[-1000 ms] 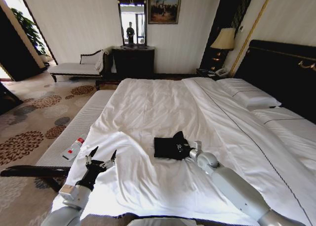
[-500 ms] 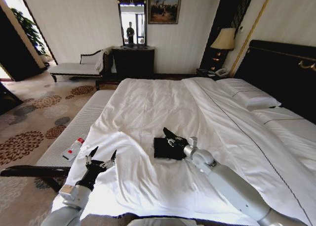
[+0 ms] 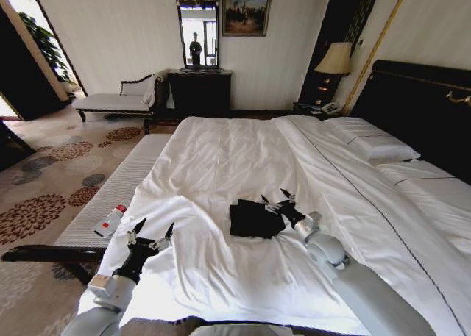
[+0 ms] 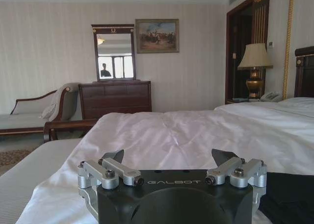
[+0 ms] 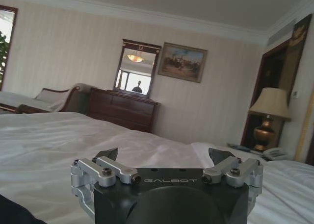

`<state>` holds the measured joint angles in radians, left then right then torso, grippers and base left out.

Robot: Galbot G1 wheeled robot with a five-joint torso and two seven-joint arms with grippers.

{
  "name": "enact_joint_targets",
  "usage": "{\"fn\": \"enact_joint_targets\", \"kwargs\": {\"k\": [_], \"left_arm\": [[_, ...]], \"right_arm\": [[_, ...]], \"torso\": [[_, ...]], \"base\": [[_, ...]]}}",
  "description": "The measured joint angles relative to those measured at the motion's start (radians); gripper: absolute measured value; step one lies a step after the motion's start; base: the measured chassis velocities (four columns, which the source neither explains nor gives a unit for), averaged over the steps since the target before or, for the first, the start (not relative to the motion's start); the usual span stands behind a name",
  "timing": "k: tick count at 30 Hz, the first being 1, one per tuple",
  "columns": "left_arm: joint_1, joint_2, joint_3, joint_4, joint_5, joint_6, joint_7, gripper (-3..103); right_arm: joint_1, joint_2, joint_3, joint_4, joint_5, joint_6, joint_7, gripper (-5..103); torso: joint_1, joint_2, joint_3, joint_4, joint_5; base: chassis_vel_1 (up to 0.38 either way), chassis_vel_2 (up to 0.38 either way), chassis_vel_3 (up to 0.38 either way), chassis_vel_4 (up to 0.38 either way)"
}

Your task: Fold the clothes on the bed.

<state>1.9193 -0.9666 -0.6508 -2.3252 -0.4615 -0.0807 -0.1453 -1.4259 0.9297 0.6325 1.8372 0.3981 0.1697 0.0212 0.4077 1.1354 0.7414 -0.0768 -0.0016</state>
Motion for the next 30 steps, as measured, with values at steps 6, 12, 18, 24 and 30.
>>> {"fn": "enact_joint_targets", "kwargs": {"k": [6,12,18,24,30], "left_arm": [[0.0,0.0,0.0,0.0,0.0,0.0,0.001,100],[0.0,0.0,0.0,0.0,0.0,0.0,0.0,100],[0.0,0.0,0.0,0.0,0.0,0.0,0.0,100],[0.0,0.0,0.0,0.0,0.0,0.0,0.0,100],[0.0,0.0,0.0,0.0,0.0,0.0,0.0,100]], "right_arm": [[-0.228,0.119,0.261,0.074,-0.026,0.103,-0.078,100],[-0.313,0.163,0.319,0.08,-0.007,0.154,-0.134,100],[-0.31,0.162,0.314,0.076,-0.002,0.155,-0.136,100],[-0.306,0.161,0.307,0.075,0.0,0.152,-0.136,100],[-0.303,0.159,0.304,0.075,0.002,0.149,-0.135,100]], "torso": [[0.0,0.0,0.0,0.0005,-0.0003],[0.0,0.0,0.0,0.0017,0.0],[0.0,0.0,0.0,0.0012,-0.0001],[0.0,0.0,0.0,0.0009,-0.0002],[0.0,0.0,0.0,0.001,-0.0001]], "base": [[0.0,0.0,0.0,0.0],[0.0,0.0,0.0,0.0],[0.0,0.0,0.0,0.0],[0.0,0.0,0.0,0.0],[0.0,0.0,0.0,0.0]]}}
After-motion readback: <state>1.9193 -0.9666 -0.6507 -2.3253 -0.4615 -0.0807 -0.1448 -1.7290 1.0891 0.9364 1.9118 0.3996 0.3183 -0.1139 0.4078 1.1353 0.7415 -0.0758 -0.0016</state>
